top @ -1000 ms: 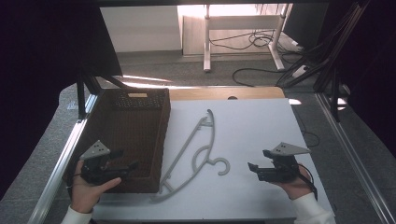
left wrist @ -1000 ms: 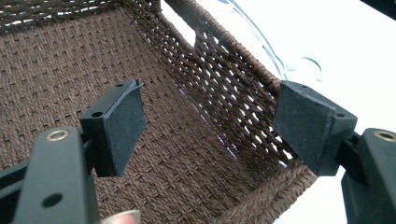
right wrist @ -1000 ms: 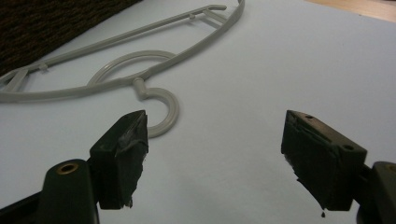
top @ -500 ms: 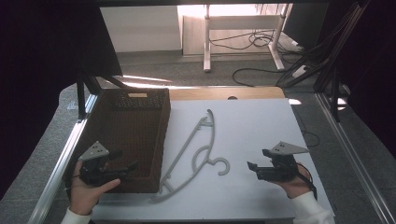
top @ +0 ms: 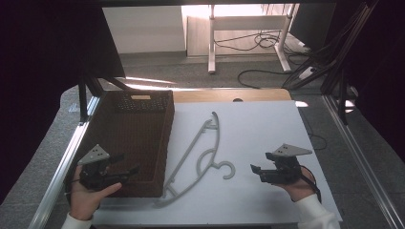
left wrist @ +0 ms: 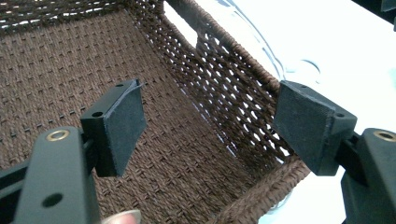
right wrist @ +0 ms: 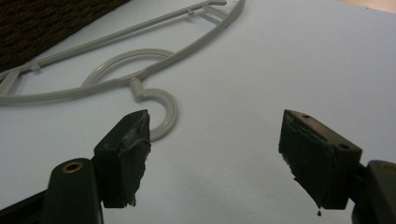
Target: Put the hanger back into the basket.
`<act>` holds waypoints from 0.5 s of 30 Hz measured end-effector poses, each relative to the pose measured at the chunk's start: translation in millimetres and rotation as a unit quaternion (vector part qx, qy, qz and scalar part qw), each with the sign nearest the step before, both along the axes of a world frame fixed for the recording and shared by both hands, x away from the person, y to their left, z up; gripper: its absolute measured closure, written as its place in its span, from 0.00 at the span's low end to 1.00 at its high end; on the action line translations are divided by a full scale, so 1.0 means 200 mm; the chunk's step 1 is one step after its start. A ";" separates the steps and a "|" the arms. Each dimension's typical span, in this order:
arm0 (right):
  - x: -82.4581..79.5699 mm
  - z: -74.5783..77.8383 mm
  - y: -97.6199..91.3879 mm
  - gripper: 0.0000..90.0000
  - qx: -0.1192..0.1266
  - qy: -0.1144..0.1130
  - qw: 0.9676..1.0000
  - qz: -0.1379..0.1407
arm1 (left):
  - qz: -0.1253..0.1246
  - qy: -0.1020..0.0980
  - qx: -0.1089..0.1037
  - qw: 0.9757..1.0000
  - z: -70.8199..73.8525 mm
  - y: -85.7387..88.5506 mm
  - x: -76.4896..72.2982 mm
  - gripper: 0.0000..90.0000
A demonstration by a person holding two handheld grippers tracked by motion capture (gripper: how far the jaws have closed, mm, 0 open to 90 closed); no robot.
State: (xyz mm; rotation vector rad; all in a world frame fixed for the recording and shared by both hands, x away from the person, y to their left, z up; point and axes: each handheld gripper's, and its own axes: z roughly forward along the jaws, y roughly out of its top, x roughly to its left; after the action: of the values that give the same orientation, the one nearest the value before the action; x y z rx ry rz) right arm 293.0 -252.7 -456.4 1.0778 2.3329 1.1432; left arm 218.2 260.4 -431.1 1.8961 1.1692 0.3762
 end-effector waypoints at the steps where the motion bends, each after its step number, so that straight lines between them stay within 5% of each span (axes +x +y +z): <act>1: 0.00 0.00 0.00 0.29 0.000 -0.001 1.000 0.000 | -0.001 0.000 -0.001 1.000 0.00 0.00 0.00 0.27; 15: 0.00 0.01 -0.04 0.28 0.002 -0.008 1.000 -0.010 | -0.031 -0.011 -0.005 0.999 0.07 -0.11 0.00 0.30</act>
State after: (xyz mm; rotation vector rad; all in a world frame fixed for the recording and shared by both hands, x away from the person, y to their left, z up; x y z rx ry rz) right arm 293.4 -260.3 -453.9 1.0863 2.3049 1.1444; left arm 217.2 238.0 -417.4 1.9104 1.0938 0.3565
